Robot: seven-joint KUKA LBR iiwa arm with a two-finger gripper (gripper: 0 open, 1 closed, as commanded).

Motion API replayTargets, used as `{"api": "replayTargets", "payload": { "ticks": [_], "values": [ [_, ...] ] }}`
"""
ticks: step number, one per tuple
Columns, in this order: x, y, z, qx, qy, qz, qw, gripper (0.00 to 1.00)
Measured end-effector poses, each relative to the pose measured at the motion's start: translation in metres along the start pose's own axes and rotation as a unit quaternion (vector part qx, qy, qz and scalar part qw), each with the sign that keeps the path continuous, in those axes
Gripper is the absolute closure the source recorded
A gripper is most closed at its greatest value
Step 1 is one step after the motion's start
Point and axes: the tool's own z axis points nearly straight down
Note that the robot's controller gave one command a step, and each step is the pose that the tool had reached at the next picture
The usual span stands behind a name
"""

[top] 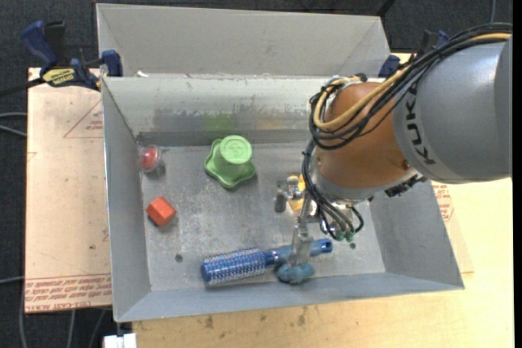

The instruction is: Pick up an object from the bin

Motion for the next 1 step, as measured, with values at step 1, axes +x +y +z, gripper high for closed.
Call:
{"api": "replayTargets", "payload": {
  "ticks": [1],
  "values": [
    [0.0148,0.0063,0.0596,0.0,-0.0038,-0.075,0.9972,0.0]
  ]
}}
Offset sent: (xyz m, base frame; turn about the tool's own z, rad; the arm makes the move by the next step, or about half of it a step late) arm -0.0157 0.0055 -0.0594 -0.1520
